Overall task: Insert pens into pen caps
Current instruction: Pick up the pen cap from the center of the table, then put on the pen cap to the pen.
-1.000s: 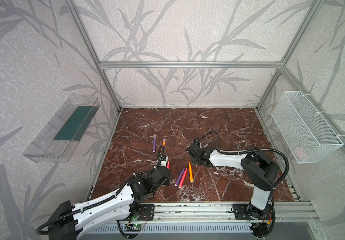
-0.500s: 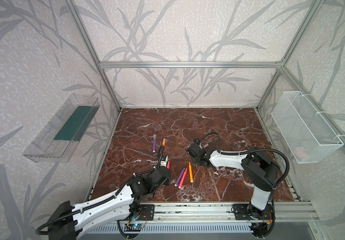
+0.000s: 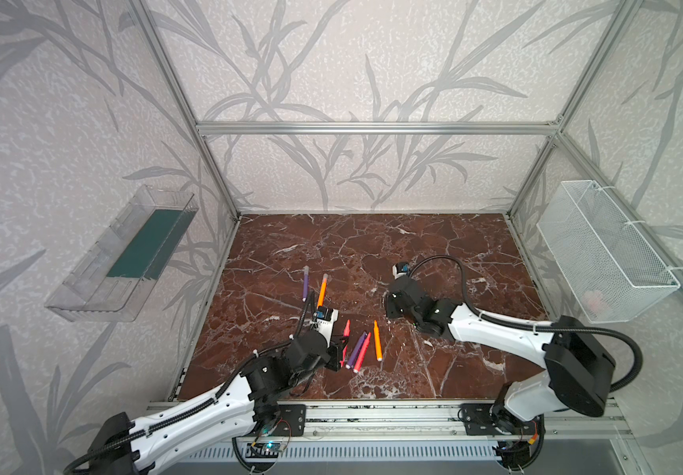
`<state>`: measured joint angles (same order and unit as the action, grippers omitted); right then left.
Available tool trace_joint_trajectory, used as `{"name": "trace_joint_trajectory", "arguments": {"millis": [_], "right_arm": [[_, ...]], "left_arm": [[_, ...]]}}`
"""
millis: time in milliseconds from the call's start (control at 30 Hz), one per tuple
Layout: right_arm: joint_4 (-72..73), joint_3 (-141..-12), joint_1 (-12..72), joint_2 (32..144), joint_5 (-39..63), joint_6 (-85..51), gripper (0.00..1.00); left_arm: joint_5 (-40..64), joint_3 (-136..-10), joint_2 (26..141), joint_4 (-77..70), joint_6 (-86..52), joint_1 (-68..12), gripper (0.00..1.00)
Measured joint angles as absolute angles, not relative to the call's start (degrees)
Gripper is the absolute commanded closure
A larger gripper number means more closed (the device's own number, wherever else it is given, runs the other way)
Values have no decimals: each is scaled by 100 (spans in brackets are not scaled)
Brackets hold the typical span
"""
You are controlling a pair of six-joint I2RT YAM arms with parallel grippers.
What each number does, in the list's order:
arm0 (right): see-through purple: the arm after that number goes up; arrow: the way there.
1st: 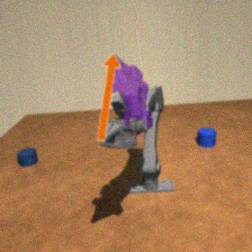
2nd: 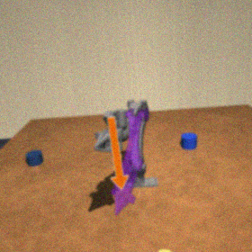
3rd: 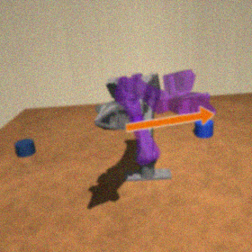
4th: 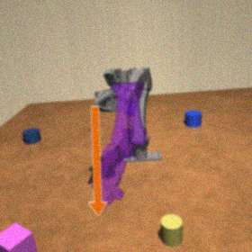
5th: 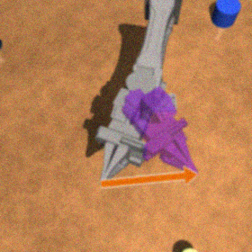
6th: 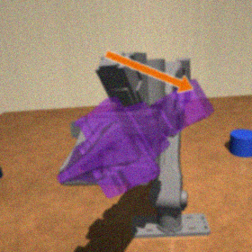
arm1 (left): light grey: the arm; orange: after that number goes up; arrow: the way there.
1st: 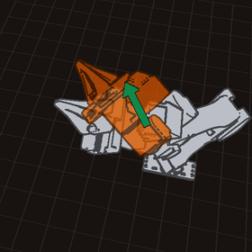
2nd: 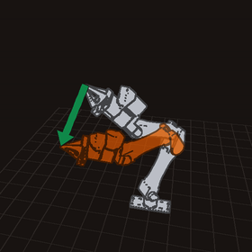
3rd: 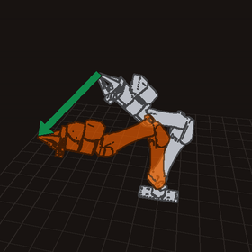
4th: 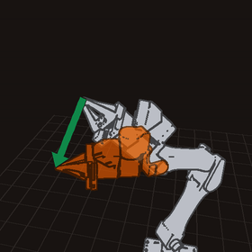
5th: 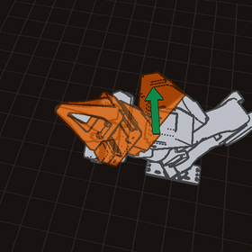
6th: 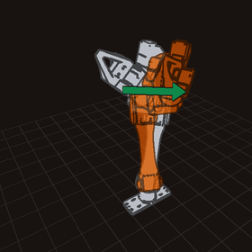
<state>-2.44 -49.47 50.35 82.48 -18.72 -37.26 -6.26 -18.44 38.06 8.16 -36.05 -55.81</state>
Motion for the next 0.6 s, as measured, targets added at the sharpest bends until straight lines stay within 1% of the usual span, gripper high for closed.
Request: {"name": "trace_joint_trajectory", "arguments": {"millis": [100,200,600], "right_arm": [[325,-4569,5033,7728,-1789,-3887,100],[707,-4357,5033,7461,-1678,-4080,100],[1859,-3994,5030,7111,-1076,-4998,100]], "left_arm": [[-499,-1837,3883,451,-3605,-5581,100],[-386,-1839,4062,56,-3603,-5581,100],[172,-2193,4963,-1155,-3603,-5581,100]]}}
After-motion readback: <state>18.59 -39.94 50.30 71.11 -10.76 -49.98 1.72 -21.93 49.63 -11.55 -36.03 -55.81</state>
